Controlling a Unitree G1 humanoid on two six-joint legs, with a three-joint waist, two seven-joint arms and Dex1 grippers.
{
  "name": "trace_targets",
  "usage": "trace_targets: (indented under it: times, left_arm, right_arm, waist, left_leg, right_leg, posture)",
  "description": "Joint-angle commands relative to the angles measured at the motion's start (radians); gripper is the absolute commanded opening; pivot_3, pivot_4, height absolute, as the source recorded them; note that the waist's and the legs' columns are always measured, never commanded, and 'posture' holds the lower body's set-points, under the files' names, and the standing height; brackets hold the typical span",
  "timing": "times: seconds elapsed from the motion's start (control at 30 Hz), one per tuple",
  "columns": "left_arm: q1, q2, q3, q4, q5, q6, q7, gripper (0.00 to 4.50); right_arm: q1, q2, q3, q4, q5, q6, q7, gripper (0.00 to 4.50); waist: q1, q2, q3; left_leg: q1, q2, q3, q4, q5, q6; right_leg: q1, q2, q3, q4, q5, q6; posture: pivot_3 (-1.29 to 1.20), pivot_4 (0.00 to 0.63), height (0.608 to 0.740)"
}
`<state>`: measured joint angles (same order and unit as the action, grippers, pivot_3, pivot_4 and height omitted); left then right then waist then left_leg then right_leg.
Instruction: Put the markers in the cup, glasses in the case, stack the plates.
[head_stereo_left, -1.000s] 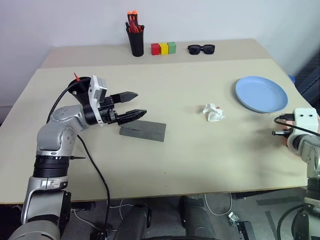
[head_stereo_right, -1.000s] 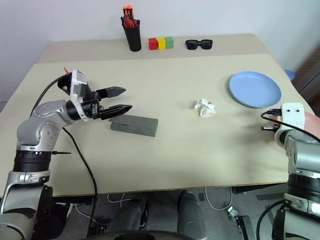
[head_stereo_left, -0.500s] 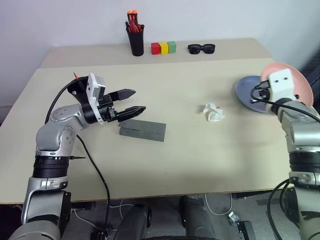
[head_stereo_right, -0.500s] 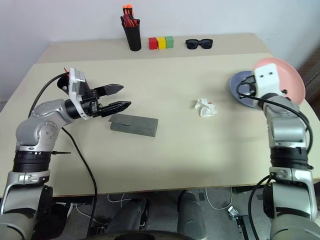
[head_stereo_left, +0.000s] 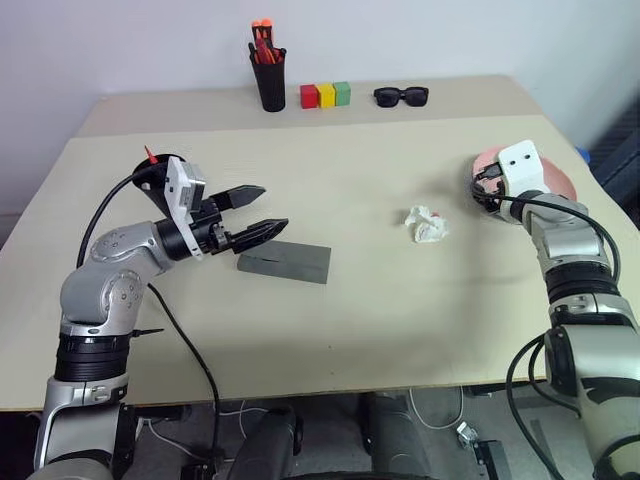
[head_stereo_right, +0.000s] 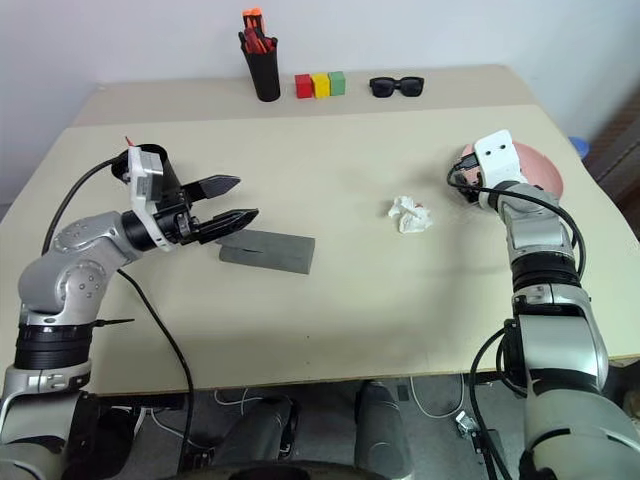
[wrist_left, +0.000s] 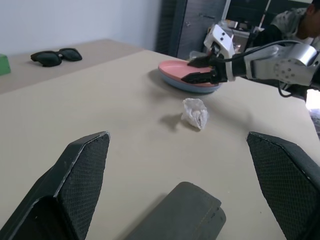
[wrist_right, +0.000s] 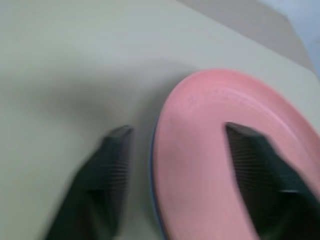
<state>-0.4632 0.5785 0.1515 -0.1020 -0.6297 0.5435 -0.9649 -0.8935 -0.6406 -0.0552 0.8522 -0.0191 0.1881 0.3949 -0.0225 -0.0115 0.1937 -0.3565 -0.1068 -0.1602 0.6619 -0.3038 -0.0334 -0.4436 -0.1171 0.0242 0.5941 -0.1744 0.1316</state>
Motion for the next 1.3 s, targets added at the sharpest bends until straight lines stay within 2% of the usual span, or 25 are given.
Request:
trace_targets:
  times: [0.03, 0.13, 0.2, 0.3, 0.43, 0.67, 0.77, 0.87, 0.9, 1.0, 1.13, 1.3]
  left_arm:
    - [0.004, 0.017, 0.035, -0.040, -0.028, 0.003, 0.007, 4.50]
    - [-0.006, 0.019, 0.037, -0.033, -0.040, 0.006, 0.012, 4.50]
    - [-0.015, 0.021, 0.035, -0.024, -0.041, 0.005, 0.010, 4.50]
    - [-0.026, 0.020, 0.025, -0.014, -0.041, 0.003, 0.005, 4.50]
    - [-0.034, 0.017, 0.016, -0.008, -0.038, 0.002, 0.002, 4.50]
    - [-0.035, 0.014, 0.006, -0.009, -0.031, 0.000, 0.003, 4.50]
    - [-0.035, 0.017, 0.006, -0.009, -0.028, -0.004, 0.004, 4.50]
    - [-0.033, 0.019, 0.009, -0.011, -0.030, -0.002, 0.006, 4.50]
    - [-0.033, 0.021, 0.011, -0.012, -0.030, -0.001, 0.007, 4.50]
    - [-0.031, 0.022, 0.014, -0.014, -0.030, 0.000, 0.010, 4.50]
    - [-0.028, 0.021, 0.017, -0.015, -0.032, -0.001, 0.015, 4.50]
    - [-0.030, 0.016, 0.017, -0.011, -0.031, -0.007, 0.019, 4.50]
  right_arm:
    - [-0.047, 0.034, -0.063, -0.100, 0.088, 0.007, 0.043, 4.45]
    - [-0.017, 0.087, -0.143, -0.262, 0.254, 0.142, 0.137, 4.45]
    - [0.040, 0.099, -0.141, -0.394, 0.313, 0.232, 0.195, 4.45]
    - [0.143, 0.085, -0.080, -0.548, 0.316, 0.320, 0.248, 4.45]
    - [0.228, 0.056, -0.025, -0.636, 0.291, 0.388, 0.275, 4.45]
    - [0.278, 0.015, 0.041, -0.577, 0.183, 0.401, 0.241, 4.45]
    - [0.270, 0.023, 0.033, -0.550, 0.175, 0.401, 0.235, 3.59]
    - [0.266, 0.020, 0.049, -0.543, 0.167, 0.412, 0.250, 2.17]
    - [0.265, 0.016, 0.059, -0.540, 0.159, 0.416, 0.255, 1.54]
    - [0.241, 0.034, 0.023, -0.533, 0.173, 0.392, 0.235, 0.06]
    - [0.156, 0.045, -0.060, -0.464, 0.188, 0.305, 0.158, 0.02]
    - [0.037, 0.007, -0.107, -0.212, 0.118, 0.172, -0.014, 0.02]
  waist:
    - [-0.003, 0.000, 0.000]
    - [-0.007, 0.000, 0.000]
    - [-0.006, 0.000, 0.000]
    - [0.009, 0.000, 0.000]
    - [0.011, 0.000, 0.000]
    - [0.003, 0.000, 0.000]
    - [0.006, 0.000, 0.000]
    - [0.008, 0.000, 0.000]
    - [0.009, 0.000, 0.000]
    - [0.008, 0.000, 0.000]
    - [0.006, 0.000, 0.000]
    - [0.009, 0.000, 0.000]
  left_leg:
    - [0.000, 0.000, 0.000, 0.000, 0.000, 0.000]
    - [0.000, 0.001, 0.000, 0.000, 0.000, 0.000]
    - [0.000, 0.001, -0.001, 0.000, 0.000, 0.000]
    - [0.000, 0.000, -0.002, 0.000, 0.000, 0.000]
    - [-0.001, 0.000, -0.002, 0.001, 0.000, 0.001]
    - [0.000, 0.000, 0.000, 0.000, 0.000, 0.001]
    - [0.000, 0.000, 0.000, 0.000, 0.000, 0.001]
    - [0.000, 0.000, 0.000, 0.000, 0.000, 0.001]
    - [0.000, 0.000, 0.000, 0.000, 0.000, 0.001]
    - [0.000, 0.000, 0.000, 0.001, 0.000, 0.001]
    - [0.000, 0.000, 0.000, 0.001, 0.000, 0.001]
    - [0.000, 0.000, 0.000, 0.000, 0.000, 0.001]
  right_leg:
    - [0.000, 0.000, 0.000, 0.000, 0.000, 0.000]
    - [0.000, 0.000, 0.000, 0.000, 0.000, 0.000]
    - [0.000, 0.000, 0.000, 0.000, 0.000, 0.000]
    - [0.000, 0.000, 0.000, 0.000, 0.000, 0.000]
    - [0.000, -0.001, 0.000, 0.000, 0.000, 0.000]
    - [0.000, 0.000, 0.000, 0.001, 0.000, 0.000]
    - [0.000, 0.000, 0.000, 0.001, 0.000, 0.000]
    - [0.000, 0.000, 0.000, 0.000, 0.000, 0.000]
    - [0.000, 0.000, 0.000, 0.000, 0.000, 0.000]
    - [0.000, 0.000, 0.000, 0.000, 0.000, 0.000]
    - [0.000, 0.000, 0.000, 0.000, 0.000, 0.000]
    - [0.000, 0.000, 0.000, 0.000, 0.000, 0.000]
  posture:
    - [0.00, 0.150, 0.740]
    - [0.00, 0.150, 0.740]
    - [0.00, 0.150, 0.740]
    - [0.00, 0.150, 0.740]
    - [0.00, 0.150, 0.740]
    - [0.00, 0.150, 0.740]
    - [0.00, 0.150, 0.740]
    - [0.00, 0.150, 0.740]
    - [0.00, 0.150, 0.740]
    - [0.00, 0.150, 0.740]
    - [0.00, 0.150, 0.740]
    - [0.00, 0.150, 0.740]
